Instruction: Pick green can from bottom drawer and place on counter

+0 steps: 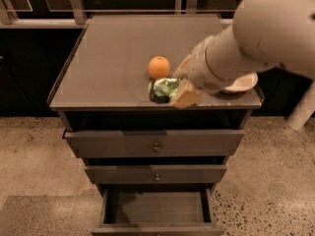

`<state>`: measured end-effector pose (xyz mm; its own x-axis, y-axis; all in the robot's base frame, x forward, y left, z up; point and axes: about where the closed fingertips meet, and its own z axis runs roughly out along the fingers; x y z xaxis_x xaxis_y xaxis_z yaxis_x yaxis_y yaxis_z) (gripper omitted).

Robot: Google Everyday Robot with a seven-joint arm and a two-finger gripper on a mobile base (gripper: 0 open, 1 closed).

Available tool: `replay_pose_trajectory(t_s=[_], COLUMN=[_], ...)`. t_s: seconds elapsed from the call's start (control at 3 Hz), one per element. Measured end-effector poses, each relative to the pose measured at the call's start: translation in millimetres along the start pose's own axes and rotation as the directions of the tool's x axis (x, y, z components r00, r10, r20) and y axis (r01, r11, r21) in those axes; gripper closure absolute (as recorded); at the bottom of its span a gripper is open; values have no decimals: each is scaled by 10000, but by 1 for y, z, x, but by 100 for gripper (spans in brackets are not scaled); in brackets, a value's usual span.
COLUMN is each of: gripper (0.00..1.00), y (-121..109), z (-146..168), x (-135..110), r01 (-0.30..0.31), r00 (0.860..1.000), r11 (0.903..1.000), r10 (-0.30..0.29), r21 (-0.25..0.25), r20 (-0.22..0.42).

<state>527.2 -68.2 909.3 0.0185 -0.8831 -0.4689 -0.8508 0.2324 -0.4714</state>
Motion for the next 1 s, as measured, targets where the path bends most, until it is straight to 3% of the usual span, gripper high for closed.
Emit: replay_pose_trajectory(t_s=[0.33,0.67,1.0], gripper=[100,100,100], y=[-10,-10,-1], z=[-36,-38,-20], x=[-26,-27,-20], r01=[858,884,371], r00=[9961,9959,9993], r11=[9962,9960,9992], r10=[-855,-882,-371], r21=[117,91,-113], r20=[-204,-219,-68])
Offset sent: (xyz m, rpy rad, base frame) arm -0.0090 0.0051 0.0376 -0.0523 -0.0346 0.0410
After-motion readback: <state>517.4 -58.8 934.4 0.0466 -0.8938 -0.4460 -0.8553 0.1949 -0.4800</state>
